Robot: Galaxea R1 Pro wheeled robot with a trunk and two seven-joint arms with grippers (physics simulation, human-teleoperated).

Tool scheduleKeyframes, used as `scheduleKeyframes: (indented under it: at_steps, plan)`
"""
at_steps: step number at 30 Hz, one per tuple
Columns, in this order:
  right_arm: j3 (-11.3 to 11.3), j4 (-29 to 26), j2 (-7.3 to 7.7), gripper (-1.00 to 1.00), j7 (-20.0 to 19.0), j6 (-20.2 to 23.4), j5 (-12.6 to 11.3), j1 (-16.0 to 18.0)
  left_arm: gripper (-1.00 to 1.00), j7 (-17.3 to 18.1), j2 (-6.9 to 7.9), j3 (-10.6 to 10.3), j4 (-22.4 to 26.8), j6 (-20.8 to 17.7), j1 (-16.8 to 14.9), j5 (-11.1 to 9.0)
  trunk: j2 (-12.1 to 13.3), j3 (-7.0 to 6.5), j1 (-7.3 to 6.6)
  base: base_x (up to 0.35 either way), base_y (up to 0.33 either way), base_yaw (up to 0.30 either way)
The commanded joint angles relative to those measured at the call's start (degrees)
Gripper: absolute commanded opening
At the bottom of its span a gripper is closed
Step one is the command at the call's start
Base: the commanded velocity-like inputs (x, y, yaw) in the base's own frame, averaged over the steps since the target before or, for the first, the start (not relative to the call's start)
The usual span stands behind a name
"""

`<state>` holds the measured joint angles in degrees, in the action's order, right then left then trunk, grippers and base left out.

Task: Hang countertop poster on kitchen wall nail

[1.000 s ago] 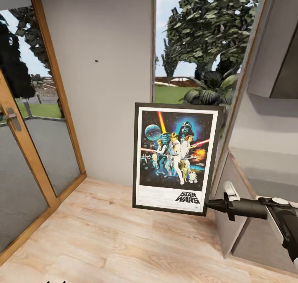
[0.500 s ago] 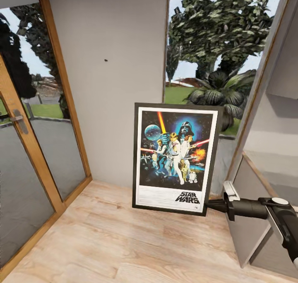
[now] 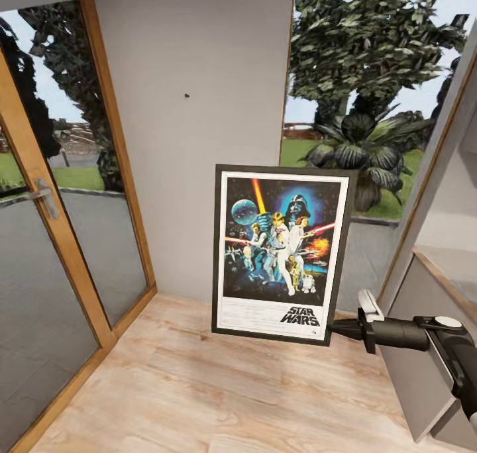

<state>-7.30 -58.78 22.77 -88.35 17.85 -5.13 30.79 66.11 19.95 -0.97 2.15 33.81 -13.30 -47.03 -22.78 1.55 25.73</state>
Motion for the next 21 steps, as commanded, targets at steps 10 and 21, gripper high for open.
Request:
scheduleKeyframes:
  at_steps: [10, 21]
  plan:
    - [0.00, -0.02, 0.02, -1.00, -0.33, 0.78, -0.11, 0.06, 1.00, 0.16, 0.01, -0.17, -0.05, 0.19, -0.06, -0.17, -0.14, 0.14, 0.05, 0.146, 0.330, 0.000]
    - [0.00, -0.02, 0.00, -1.00, -0.33, 0.78, -0.13, 0.06, 1.00, 0.16, 0.01, -0.17, -0.05, 0.18, -0.06, -0.17, -0.14, 0.14, 0.05, 0.145, 0.330, 0.000]
